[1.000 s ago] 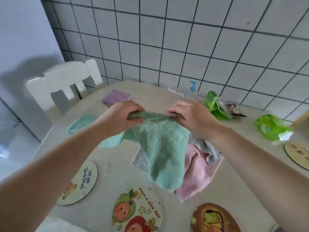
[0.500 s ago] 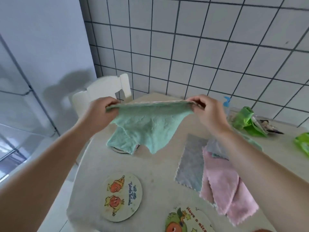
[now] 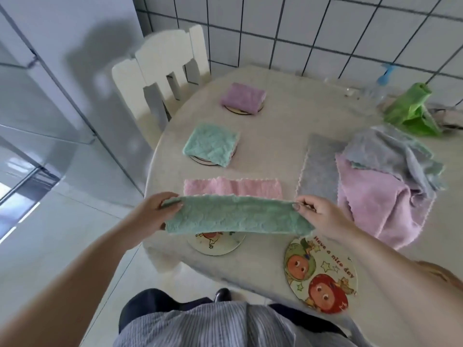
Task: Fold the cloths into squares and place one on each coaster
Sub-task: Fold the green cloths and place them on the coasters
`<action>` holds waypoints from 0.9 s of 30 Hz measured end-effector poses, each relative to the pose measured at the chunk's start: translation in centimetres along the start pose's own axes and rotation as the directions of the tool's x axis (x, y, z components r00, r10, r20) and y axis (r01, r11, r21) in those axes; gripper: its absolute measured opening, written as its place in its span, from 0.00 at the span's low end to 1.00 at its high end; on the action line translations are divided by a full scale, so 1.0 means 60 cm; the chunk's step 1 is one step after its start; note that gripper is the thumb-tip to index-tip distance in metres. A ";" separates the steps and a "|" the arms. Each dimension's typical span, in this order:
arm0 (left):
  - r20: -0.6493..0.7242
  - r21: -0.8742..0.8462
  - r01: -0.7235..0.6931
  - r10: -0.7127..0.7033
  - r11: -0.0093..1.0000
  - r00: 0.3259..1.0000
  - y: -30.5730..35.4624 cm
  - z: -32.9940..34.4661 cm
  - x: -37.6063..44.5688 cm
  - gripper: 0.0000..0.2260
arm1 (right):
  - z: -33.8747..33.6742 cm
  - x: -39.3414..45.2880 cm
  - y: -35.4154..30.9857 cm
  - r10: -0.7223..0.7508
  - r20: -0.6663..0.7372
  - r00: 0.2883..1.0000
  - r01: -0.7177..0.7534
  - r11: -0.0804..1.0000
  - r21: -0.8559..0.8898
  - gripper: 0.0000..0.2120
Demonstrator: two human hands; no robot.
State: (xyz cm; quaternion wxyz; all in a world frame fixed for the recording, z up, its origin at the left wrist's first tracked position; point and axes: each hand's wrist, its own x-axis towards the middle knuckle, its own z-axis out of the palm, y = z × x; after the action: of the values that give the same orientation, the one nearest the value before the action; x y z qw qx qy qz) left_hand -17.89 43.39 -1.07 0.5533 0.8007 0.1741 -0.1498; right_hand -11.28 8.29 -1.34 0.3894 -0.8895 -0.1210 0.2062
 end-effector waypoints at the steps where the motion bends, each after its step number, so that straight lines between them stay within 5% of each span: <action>1: 0.011 0.027 0.038 -0.038 0.999 0.999 -0.015 0.008 0.001 0.05 | 0.010 -0.005 0.012 0.025 0.028 0.999 -0.025 1.000 -0.020 0.06; 7: 0.111 0.090 0.170 -0.180 0.981 0.977 -0.048 0.031 0.006 0.04 | 0.034 -0.003 0.052 0.164 0.144 0.976 -0.153 0.985 -0.083 0.05; 17: -0.027 -0.273 0.265 -0.283 0.925 0.959 -0.039 0.042 0.098 0.08 | 0.032 0.098 0.059 0.250 -0.028 0.968 -0.251 0.968 -0.012 0.04; 27: -0.220 0.194 0.163 -0.119 0.967 0.968 -0.044 0.053 0.133 0.08 | 0.034 0.125 0.068 0.284 -0.043 0.958 -0.287 0.954 -0.088 0.09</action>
State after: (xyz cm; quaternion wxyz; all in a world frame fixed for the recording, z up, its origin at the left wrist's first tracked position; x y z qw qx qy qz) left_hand -12.06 42.19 -7.82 0.4323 0.8514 0.2706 -0.1228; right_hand -5.36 9.72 -7.68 0.3154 -0.9178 0.0054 0.2410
